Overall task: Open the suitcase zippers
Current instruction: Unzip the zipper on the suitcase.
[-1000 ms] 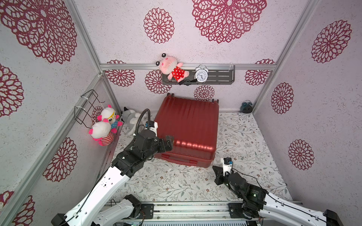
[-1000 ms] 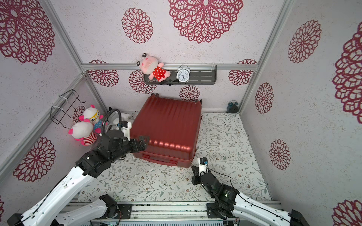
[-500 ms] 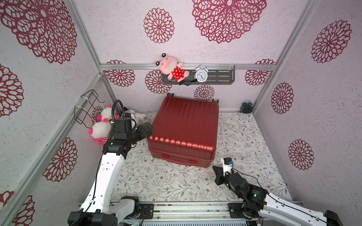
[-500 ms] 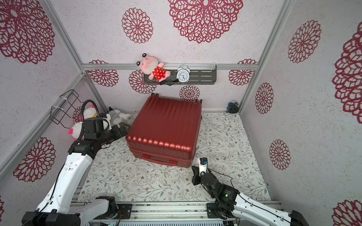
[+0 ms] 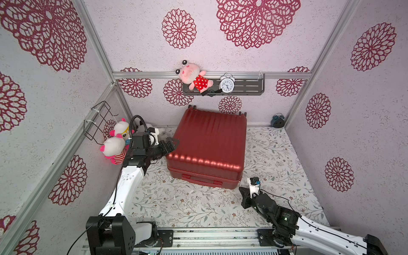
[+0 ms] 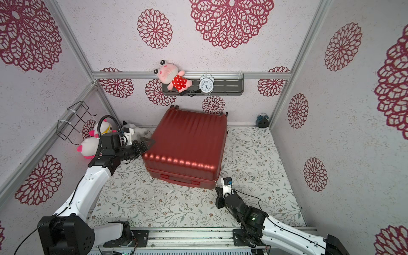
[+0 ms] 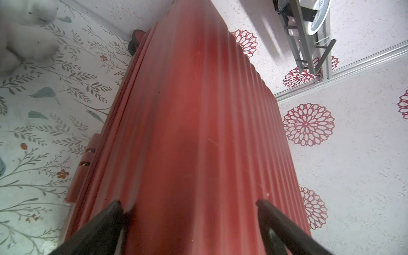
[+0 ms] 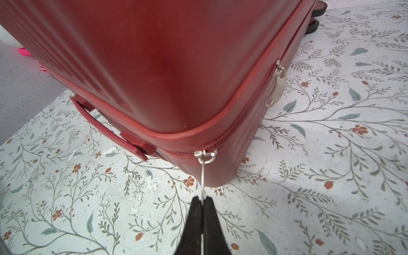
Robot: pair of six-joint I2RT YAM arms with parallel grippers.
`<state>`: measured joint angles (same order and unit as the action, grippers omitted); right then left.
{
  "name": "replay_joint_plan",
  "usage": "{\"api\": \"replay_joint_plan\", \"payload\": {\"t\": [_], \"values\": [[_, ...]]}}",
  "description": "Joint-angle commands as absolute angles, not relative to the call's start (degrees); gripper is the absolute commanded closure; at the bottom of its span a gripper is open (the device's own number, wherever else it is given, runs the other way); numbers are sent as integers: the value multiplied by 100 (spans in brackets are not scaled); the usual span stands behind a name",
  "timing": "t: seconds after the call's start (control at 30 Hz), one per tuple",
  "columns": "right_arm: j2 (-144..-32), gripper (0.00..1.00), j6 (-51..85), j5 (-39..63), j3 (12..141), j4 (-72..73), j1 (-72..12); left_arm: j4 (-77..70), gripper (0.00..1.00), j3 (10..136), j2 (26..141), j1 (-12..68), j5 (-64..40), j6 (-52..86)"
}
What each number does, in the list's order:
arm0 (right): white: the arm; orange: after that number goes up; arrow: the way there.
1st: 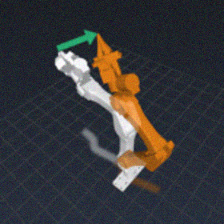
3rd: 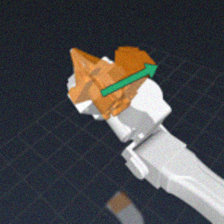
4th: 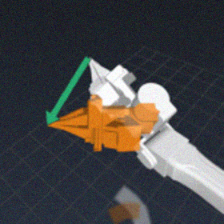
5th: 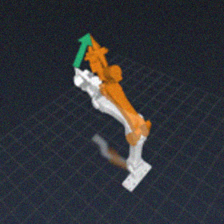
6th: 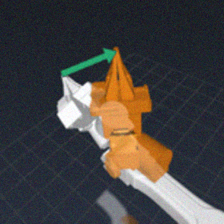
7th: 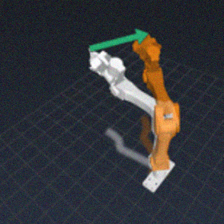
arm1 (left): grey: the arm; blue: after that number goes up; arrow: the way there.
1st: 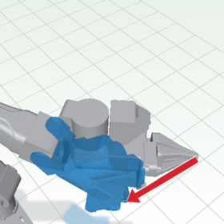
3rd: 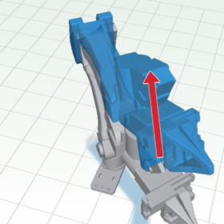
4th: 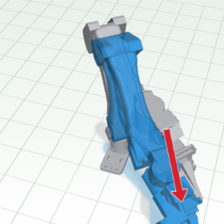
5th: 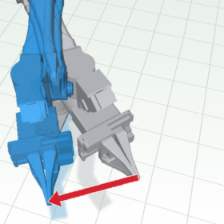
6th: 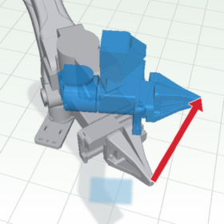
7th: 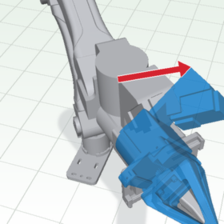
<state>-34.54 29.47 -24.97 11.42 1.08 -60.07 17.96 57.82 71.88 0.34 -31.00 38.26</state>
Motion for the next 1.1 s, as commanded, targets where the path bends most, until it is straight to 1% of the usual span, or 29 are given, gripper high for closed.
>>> {"api": "replay_joint_plan", "payload": {"t": [0.0,0.3,0.63,0.8,1.07], "values": [[-3544,100,2680,-1988,1336,155,-6051,1491,2,5540,6996,425,-3305,3995],[-3502,100,2429,-1874,1317,200,-6189,1369,2,5147,6708,1107,-2911,4141],[-3428,100,2088,-1809,1412,123,-6552,1428,2,5010,6527,1380,-2701,4195],[-3727,100,2066,-1823,1511,330,-6657,1450,2,4976,6430,1642,-2576,4234],[-4289,100,2161,-2419,1764,523,-6873,1459,1,4779,6226,2333,-2257,4357]]}}
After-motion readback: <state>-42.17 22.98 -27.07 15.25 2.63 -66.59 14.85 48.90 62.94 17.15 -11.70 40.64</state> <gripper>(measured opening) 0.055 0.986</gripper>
